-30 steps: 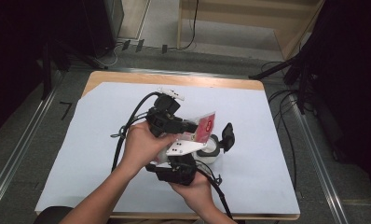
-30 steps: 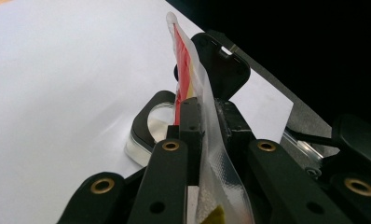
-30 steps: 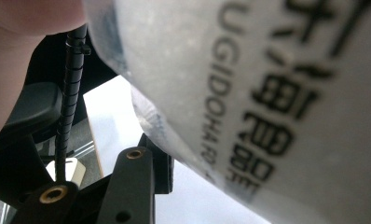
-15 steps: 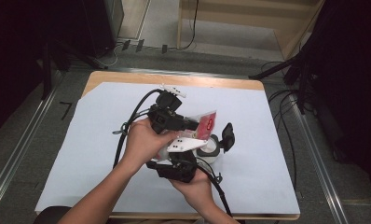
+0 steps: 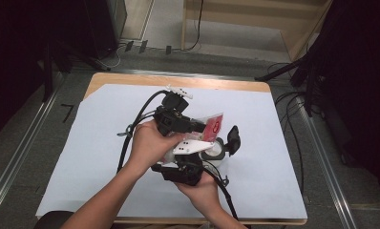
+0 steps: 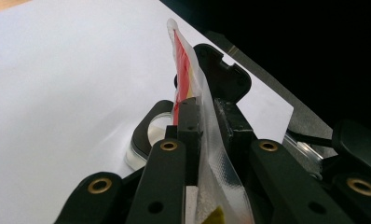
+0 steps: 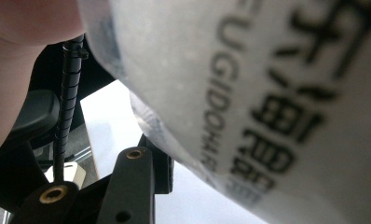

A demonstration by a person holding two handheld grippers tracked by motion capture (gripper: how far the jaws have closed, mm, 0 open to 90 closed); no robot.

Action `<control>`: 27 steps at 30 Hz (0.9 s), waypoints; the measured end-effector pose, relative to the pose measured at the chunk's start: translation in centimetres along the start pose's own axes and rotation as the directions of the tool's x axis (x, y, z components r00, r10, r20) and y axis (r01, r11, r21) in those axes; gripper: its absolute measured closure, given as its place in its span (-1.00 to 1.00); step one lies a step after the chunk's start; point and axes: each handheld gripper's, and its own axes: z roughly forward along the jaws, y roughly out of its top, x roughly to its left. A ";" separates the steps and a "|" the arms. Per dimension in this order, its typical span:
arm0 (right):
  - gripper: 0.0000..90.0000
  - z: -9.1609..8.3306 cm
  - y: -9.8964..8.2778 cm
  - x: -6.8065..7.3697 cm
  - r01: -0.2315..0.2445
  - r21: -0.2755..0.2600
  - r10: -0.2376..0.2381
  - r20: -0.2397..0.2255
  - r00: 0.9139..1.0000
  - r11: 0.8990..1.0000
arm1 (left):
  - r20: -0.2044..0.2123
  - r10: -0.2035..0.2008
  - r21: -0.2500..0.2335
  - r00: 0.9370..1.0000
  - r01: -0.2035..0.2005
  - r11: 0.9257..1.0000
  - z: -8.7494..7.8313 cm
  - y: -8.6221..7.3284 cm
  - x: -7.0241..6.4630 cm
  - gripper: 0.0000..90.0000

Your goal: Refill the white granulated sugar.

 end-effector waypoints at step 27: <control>0.42 -0.2 0.0 0.1 0.008 0.002 -0.008 0.005 1.000 1.000 | -0.001 0.011 -0.002 1.000 -0.011 1.000 0.0 0.1 -0.2 0.81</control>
